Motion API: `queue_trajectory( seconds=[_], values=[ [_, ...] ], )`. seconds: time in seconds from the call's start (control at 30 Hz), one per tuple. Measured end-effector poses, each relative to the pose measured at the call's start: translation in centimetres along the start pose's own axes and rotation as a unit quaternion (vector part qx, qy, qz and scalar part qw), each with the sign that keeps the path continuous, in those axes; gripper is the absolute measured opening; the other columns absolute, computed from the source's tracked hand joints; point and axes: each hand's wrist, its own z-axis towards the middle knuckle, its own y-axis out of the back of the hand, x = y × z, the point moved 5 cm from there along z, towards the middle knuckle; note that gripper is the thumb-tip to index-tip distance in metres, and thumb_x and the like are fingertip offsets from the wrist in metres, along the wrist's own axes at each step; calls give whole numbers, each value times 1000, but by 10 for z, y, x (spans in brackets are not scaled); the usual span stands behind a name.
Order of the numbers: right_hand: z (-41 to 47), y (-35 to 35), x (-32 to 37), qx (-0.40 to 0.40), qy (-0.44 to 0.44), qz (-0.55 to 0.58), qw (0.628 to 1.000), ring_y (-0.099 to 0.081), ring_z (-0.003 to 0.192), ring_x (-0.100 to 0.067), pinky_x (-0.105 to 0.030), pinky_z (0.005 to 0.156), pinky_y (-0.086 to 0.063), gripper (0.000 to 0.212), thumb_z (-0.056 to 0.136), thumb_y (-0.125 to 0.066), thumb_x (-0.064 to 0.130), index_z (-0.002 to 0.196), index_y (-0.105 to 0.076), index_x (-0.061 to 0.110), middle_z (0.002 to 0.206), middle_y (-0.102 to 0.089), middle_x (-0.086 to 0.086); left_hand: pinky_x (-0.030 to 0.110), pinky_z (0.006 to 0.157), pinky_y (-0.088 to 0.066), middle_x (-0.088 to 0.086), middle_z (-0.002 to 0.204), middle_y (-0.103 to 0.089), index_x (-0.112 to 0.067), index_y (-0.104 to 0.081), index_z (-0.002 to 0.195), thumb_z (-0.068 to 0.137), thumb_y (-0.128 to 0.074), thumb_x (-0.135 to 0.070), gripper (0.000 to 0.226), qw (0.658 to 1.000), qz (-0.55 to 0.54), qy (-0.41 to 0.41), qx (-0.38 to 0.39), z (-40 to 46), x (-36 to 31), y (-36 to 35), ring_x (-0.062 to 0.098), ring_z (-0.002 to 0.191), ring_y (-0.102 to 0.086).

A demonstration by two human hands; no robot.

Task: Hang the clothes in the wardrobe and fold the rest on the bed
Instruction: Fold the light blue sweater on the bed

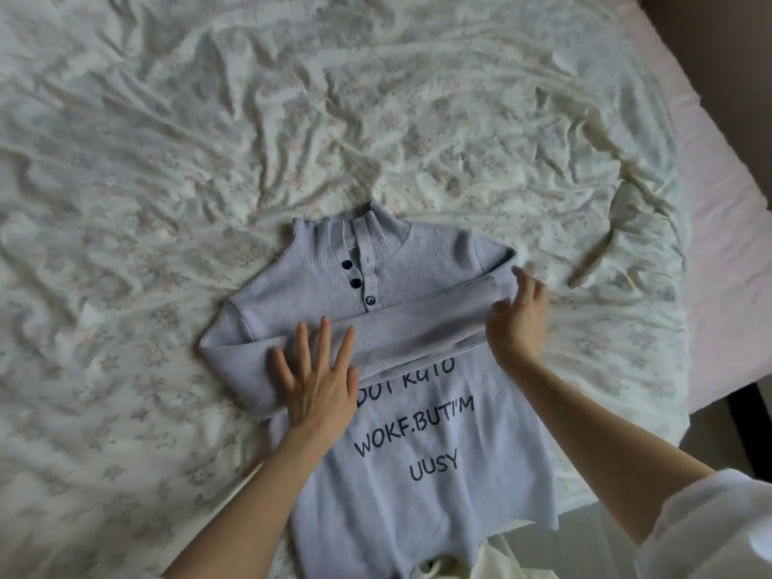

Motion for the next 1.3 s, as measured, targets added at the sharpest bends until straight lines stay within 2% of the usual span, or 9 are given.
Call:
queue_trajectory(
  seconds=[0.1, 0.2, 0.27, 0.4, 0.6, 0.83, 0.97, 1.2, 1.3],
  values=[
    [-26, -39, 23, 186, 247, -141, 940, -21, 141, -27, -45, 115, -19, 52, 97, -38, 18, 147, -28, 22, 154, -24, -11, 69, 105, -15, 11, 151, -34, -31, -42, 141, 88, -59, -37, 55, 999, 10, 14, 35, -6, -6, -21, 40, 139, -27],
    [-42, -66, 3, 312, 327, -284, 846, 8, 146, -22, -45, 117, 4, 51, 101, -20, 41, 149, -3, 37, 159, 4, 0, 64, 109, 8, 3, 159, -9, -41, -16, 147, 94, -21, -51, 53, 990, 22, 105, 94, -15, 17, -36, 33, 146, -1],
    [-33, -62, -14, 309, 328, -328, 831, 11, 146, -21, -45, 116, 7, 52, 100, -16, 45, 147, 7, 40, 158, 11, 2, 63, 109, 10, 6, 158, -12, -37, -20, 147, 90, -15, -50, 58, 982, 4, 172, 81, -18, 37, -30, 33, 146, -1],
    [1, -42, -15, 235, 332, -335, 850, -7, 146, -27, -53, 114, 0, 65, 94, -49, 29, 149, -13, 31, 159, -5, -6, 67, 108, 4, 13, 155, -22, -21, -35, 145, 89, -55, -43, 64, 987, 15, 160, 16, -2, 70, -6, 39, 144, -10],
    [66, -53, 10, 269, 309, -375, 832, 9, 146, -28, -56, 115, -1, 109, 80, -61, 56, 145, 22, 26, 157, 15, -10, 66, 108, 5, 8, 158, 11, -28, 22, 146, 60, -63, -77, 130, 978, 39, 168, 116, 64, 111, 9, 30, 145, 9],
    [85, -71, 35, 301, 317, -382, 814, -27, 131, -29, -47, 112, -21, 122, 69, -69, 61, 149, 8, 11, 143, -26, -8, 46, 108, -30, 17, 146, -30, -8, -9, 148, 62, -82, -49, 121, 979, 13, 112, 168, 95, 107, 20, 35, 132, -31],
    [91, -74, 46, 330, 289, -353, 827, -31, 125, -28, -43, 105, -32, 97, 71, -68, 62, 142, -24, 13, 137, -29, -9, 40, 80, -48, 7, 122, -51, -9, -38, 126, 62, -85, -35, 84, 964, -117, 146, 187, 99, 105, 18, 27, 103, -54],
    [100, -89, 86, 394, 161, -95, 900, -55, 105, -22, -43, 96, -45, 64, 83, -68, 38, 135, -38, 15, 123, -56, -6, 20, 59, -43, -8, 94, -64, -16, -58, 109, 77, -75, -36, 41, 864, -413, 251, 144, 128, 105, 22, 7, 78, -59],
    [96, -97, 102, 407, 184, -113, 887, -60, 82, -16, -31, 71, -50, 38, 85, -64, 39, 116, -57, 18, 97, -64, 2, 22, 63, -51, -6, 91, -69, -22, -66, 98, 79, -74, -33, 23, 856, -438, 228, 151, 136, 98, 30, 10, 78, -64]
  ],
)
